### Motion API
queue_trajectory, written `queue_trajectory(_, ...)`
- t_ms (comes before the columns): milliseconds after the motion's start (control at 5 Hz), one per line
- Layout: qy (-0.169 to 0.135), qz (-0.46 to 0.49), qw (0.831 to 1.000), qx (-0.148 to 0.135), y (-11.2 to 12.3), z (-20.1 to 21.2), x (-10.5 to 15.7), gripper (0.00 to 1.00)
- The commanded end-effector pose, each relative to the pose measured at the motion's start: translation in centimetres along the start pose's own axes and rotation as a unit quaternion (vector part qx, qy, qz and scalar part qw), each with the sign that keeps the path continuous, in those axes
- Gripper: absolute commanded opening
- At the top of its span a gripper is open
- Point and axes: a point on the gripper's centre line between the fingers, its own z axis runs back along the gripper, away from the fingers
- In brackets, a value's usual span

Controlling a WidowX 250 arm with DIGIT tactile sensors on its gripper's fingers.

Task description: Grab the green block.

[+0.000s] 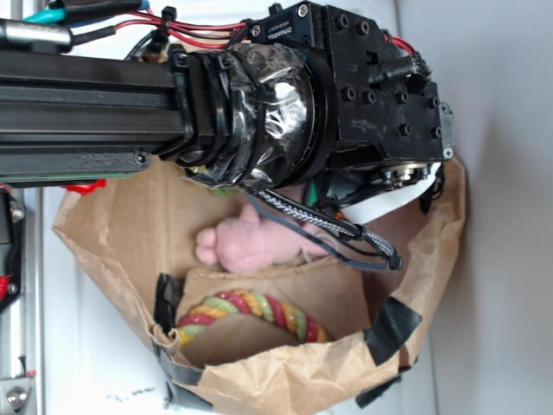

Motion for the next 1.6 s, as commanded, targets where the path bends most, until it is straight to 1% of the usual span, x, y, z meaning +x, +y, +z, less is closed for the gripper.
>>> queue_trajectory(0,-0.010,-0.012,0.999,0.043,1.3,1.6,-0.3,1.00)
queue_trajectory(200,-0.016,-0.012,0.999,0.034,1.7,1.1,-0.2,1.00)
queue_trajectory(400,-0.018,-0.009,1.000,0.012,1.6,0.3,-0.4,1.00)
queue_trajectory(600,-0.015,0.000,1.000,-0.011,0.4,-0.7,-0.9,1.00)
queue_trajectory(800,-0.017,0.000,1.000,-0.021,-0.6,-0.9,-1.4,1.00)
queue_trajectory(1000,-0.020,-0.005,1.000,-0.021,-1.1,-0.8,-1.1,1.00)
queue_trajectory(1400,-0.016,-0.019,0.999,-0.047,-0.3,-3.0,0.1,1.00)
